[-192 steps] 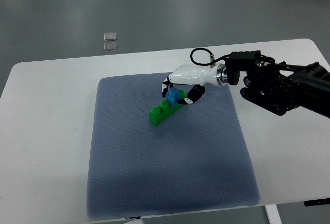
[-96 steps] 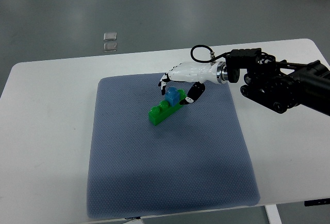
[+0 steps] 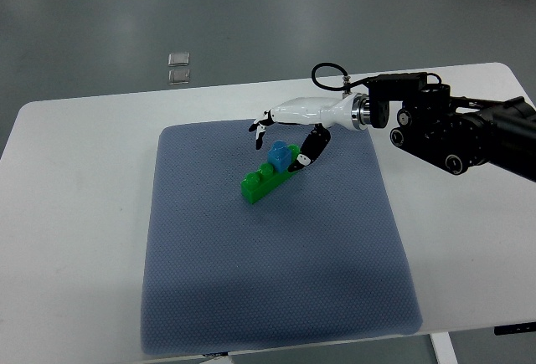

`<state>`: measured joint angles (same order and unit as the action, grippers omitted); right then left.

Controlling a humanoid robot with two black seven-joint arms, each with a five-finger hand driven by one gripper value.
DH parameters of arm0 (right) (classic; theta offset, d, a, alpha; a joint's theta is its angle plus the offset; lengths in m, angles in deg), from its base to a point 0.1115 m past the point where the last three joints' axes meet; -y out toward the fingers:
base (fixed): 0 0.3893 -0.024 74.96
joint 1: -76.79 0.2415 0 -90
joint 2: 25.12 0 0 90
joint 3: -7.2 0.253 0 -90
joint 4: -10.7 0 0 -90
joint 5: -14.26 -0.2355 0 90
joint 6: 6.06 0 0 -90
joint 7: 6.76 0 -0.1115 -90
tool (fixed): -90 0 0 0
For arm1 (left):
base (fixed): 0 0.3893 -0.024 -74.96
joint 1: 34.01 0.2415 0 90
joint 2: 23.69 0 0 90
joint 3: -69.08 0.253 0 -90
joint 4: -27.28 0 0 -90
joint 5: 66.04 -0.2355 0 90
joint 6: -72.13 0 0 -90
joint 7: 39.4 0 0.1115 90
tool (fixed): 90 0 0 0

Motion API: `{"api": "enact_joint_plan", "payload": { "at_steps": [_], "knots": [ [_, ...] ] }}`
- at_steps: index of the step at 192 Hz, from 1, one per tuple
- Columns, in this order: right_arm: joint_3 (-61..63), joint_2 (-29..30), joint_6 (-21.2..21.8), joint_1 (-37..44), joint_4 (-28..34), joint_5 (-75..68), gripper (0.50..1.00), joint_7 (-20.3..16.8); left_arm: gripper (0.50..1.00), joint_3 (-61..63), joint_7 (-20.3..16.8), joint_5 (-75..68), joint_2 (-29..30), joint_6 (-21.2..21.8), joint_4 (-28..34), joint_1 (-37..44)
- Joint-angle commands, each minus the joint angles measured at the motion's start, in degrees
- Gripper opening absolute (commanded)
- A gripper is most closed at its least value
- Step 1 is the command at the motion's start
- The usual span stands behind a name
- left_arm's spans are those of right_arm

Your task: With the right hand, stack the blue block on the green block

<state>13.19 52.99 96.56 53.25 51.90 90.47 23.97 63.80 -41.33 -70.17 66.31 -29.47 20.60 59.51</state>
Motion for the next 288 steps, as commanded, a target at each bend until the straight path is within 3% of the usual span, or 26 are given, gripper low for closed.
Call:
{"api": "enact_joint_plan", "payload": {
  "at_steps": [1,27,62,91,129,163,164,184,187,288],
  "knots": [
    [2.89,-1.21,4.6,0.34,0.2,-5.9,0.901,0.03,1.0,0.0,0.0,0.0,0.0,0.0,0.0,0.0],
    [5.17,-2.62,8.47,-0.02,-0.42,-12.4,0.901,-0.14,1.0,0.0,0.0,0.0,0.0,0.0,0.0,0.0],
    [5.61,-2.88,8.47,-1.6,-1.82,-19.87,0.901,-0.14,1.0,0.0,0.0,0.0,0.0,0.0,0.0,0.0],
    [6.75,-2.62,8.03,-5.03,-8.42,-35.78,0.901,-0.32,1.0,0.0,0.0,0.0,0.0,0.0,0.0,0.0],
    [6.67,-2.79,10.49,-9.07,-11.58,-53.62,0.899,-3.57,1.0,0.0,0.0,0.0,0.0,0.0,0.0,0.0],
    [6.75,-2.79,11.28,-10.83,-11.67,-61.27,0.901,-7.08,1.0,0.0,0.0,0.0,0.0,0.0,0.0,0.0],
    [6.67,-2.71,11.46,-11.26,-11.58,-65.36,0.901,-9.09,1.0,0.0,0.0,0.0,0.0,0.0,0.0,0.0],
    [6.58,-2.62,11.98,-11.7,-11.49,-69.36,0.901,-10.78,1.0,0.0,0.0,0.0,0.0,0.0,0.0,0.0],
    [6.58,-2.53,12.6,-12.58,-11.49,-73.39,0.901,-12.53,1.0,0.0,0.0,0.0,0.0,0.0,0.0,0.0],
    [7.72,-2.0,17.17,-15.31,-11.32,-75.95,0.921,-12.89,1.0,0.0,0.0,0.0,0.0,0.0,0.0,0.0]
  ]
}}
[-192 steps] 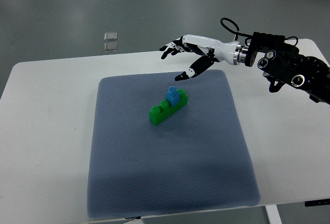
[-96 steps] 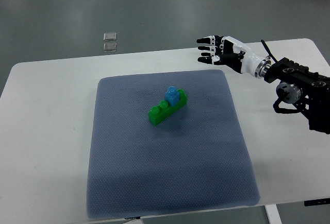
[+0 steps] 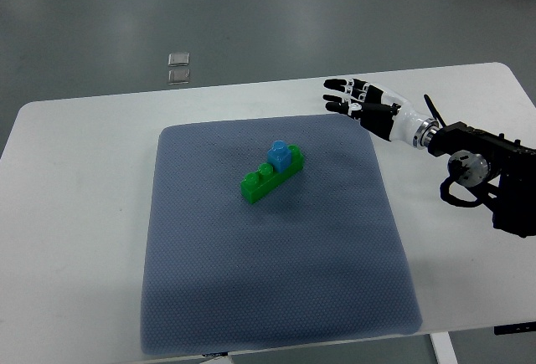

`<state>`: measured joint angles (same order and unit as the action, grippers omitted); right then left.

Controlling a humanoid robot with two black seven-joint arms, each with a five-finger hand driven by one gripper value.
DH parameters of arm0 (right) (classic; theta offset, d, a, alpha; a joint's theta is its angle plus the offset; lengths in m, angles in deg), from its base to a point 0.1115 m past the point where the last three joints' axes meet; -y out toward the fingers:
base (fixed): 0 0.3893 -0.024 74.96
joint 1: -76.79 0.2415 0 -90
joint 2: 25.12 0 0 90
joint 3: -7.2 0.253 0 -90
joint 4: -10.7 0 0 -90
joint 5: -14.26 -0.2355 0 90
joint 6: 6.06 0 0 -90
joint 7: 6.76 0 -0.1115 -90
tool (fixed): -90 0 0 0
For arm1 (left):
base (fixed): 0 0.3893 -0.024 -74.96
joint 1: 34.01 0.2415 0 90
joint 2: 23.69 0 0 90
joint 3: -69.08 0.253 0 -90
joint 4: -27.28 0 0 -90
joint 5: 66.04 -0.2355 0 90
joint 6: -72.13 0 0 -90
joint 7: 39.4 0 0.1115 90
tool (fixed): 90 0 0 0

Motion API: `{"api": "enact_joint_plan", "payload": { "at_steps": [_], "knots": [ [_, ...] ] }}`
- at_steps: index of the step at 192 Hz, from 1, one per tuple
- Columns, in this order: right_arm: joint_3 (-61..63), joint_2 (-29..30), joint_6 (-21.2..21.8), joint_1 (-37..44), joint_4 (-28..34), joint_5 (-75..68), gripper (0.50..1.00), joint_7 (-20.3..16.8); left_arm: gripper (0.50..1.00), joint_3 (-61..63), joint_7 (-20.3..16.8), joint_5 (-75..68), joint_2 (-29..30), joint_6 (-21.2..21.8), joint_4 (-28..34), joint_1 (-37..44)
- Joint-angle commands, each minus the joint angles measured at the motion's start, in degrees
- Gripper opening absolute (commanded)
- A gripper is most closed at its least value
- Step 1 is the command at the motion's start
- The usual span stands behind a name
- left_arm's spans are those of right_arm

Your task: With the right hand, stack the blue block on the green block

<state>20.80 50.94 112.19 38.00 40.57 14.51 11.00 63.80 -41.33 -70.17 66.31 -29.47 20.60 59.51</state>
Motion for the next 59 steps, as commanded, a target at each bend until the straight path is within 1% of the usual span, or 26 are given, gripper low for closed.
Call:
{"api": "enact_joint_plan", "payload": {
  "at_steps": [1,19,59],
  "knots": [
    [0.11,0.05,1.54,-0.06,0.01,0.01,0.921,0.09,1.0,0.0,0.0,0.0,0.0,0.0,0.0,0.0],
    [0.28,0.05,2.5,-0.06,0.01,0.01,0.921,0.09,1.0,0.0,0.0,0.0,0.0,0.0,0.0,0.0],
    [0.37,0.05,2.33,-0.15,0.01,-0.17,0.921,0.44,1.0,0.0,0.0,0.0,0.0,0.0,0.0,0.0]
  ]
}}
